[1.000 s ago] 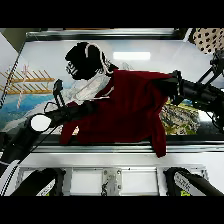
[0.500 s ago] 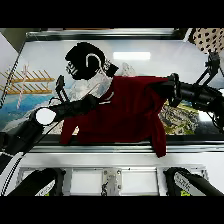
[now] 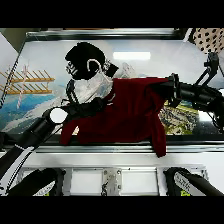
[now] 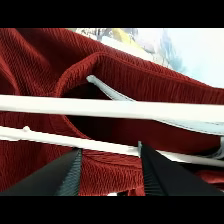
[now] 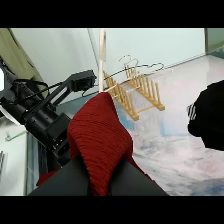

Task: Fold the clothes and pants, and hang the long-sleeved shirts on hangers.

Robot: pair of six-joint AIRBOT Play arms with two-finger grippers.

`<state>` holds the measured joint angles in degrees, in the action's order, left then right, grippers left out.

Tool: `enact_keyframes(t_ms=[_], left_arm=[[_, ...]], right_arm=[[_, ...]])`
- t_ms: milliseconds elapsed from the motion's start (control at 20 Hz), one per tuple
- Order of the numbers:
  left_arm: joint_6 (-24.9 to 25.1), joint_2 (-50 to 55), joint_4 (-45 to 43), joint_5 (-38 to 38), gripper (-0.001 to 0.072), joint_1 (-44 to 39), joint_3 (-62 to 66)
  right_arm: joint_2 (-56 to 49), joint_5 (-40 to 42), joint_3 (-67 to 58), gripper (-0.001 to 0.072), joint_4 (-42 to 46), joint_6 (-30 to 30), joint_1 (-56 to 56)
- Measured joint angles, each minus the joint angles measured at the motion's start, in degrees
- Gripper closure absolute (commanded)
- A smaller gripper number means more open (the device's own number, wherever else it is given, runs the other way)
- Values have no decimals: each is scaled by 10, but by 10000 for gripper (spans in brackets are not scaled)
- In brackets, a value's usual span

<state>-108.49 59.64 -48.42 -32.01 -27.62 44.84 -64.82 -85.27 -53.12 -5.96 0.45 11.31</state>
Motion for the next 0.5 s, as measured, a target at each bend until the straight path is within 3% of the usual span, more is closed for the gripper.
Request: enact_keyframes(t_ms=[500], left_arm=[[7,-120,-2,-20,338,43,0]], right_arm=[[0,-3,0,694,-25,1,0]])
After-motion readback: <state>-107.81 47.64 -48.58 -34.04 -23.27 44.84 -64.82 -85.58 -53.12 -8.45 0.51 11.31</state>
